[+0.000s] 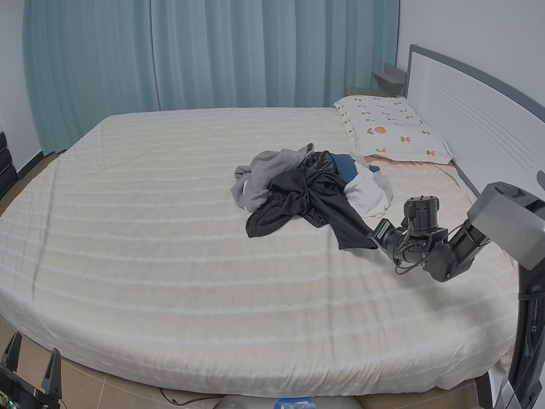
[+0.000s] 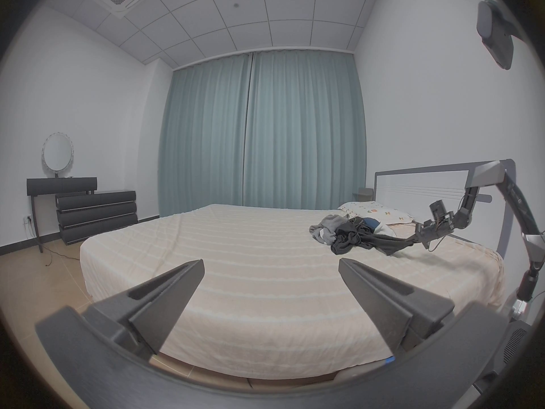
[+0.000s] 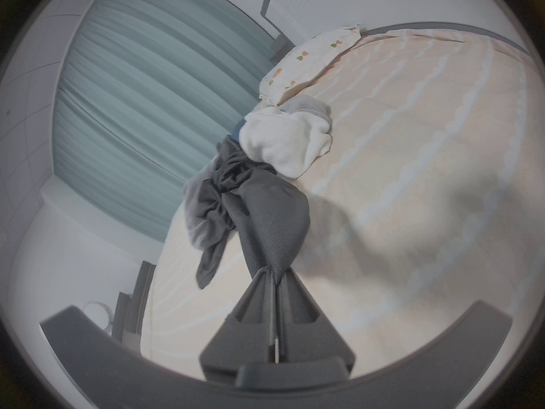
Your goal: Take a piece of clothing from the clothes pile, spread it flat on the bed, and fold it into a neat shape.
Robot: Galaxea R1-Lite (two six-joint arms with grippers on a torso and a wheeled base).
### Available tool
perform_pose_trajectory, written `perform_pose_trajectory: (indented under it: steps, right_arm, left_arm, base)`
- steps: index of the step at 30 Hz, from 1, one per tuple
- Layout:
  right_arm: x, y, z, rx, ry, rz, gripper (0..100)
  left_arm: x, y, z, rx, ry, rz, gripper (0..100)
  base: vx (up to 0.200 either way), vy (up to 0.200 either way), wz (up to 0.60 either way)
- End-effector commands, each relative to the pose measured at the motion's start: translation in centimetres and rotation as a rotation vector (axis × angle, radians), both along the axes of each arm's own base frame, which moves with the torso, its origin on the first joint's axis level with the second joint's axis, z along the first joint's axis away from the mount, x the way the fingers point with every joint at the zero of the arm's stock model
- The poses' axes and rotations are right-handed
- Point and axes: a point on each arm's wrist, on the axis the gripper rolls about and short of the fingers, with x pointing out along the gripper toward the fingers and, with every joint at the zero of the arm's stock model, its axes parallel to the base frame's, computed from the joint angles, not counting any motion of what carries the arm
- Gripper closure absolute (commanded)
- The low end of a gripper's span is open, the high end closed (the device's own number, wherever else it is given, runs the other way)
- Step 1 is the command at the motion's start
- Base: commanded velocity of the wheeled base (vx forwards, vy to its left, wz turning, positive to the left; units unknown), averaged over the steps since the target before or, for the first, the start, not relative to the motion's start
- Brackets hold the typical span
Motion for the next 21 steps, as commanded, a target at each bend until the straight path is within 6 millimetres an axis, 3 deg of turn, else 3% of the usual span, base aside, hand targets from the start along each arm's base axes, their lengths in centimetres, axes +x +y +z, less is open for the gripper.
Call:
perform_pose_trajectory:
  steps: [1, 7, 10, 11, 12, 14, 17, 18, 21]
  right_arm:
    - [-14.5, 0.5, 10.5, 0.126, -0.295, 0.191, 100]
    - [-20.2, 0.8, 17.0, 0.188, -0.484, 0.279, 100]
    - [-21.6, 1.1, 18.7, 0.202, -0.519, 0.318, 100]
    - [-22.4, 1.3, 19.5, 0.199, -0.538, 0.344, 100]
    - [-22.7, 1.3, 19.9, 0.187, -0.556, 0.354, 100]
    - [-22.8, 1.3, 20.3, 0.162, -0.587, 0.36, 100]
    - [-22.8, 1.3, 20.3, 0.162, -0.587, 0.36, 100]
    - [-23.1, 1.2, 21.6, 0.158, -0.651, 0.365, 100]
    - [-23.2, 1.2, 22.5, 0.169, -0.678, 0.364, 100]
  left_arm:
    - [0.0, 0.0, -0.5, 0.022, 0.001, -0.016, 0]
    - [0.0, -0.1, -0.6, 0.023, 0.006, -0.053, 0]
    - [0.0, -0.1, -0.5, 0.037, 0.001, -0.06, 0]
    - [-0.2, -0.1, 1.0, 0.013, -0.073, -0.066, 0]
    - [-0.9, -0.1, 3.8, -0.024, -0.197, -0.08, 0]
    - [-1.0, -0.1, 8.1, -0.085, -0.268, -0.105, 0]
    - [-1.0, -0.1, 8.1, -0.085, -0.268, -0.105, 0]
    - [2.3, -0.2, 9.2, -0.057, -0.082, -0.124, 0]
    - [3.7, -0.4, 8.9, -0.042, 0.003, -0.191, 0]
  base:
    - [0.0, 0.0, 0.0]
    - [0.0, 0.0, 0.0]
    - [0.0, 0.0, 0.0]
    - [0.0, 0.0, 0.0]
    - [0.0, 0.0, 0.0]
    - [0.0, 0.0, 0.0]
    - [0.0, 0.0, 0.0]
    - [0.0, 0.0, 0.0]
    - [0.0, 0.0, 0.0]
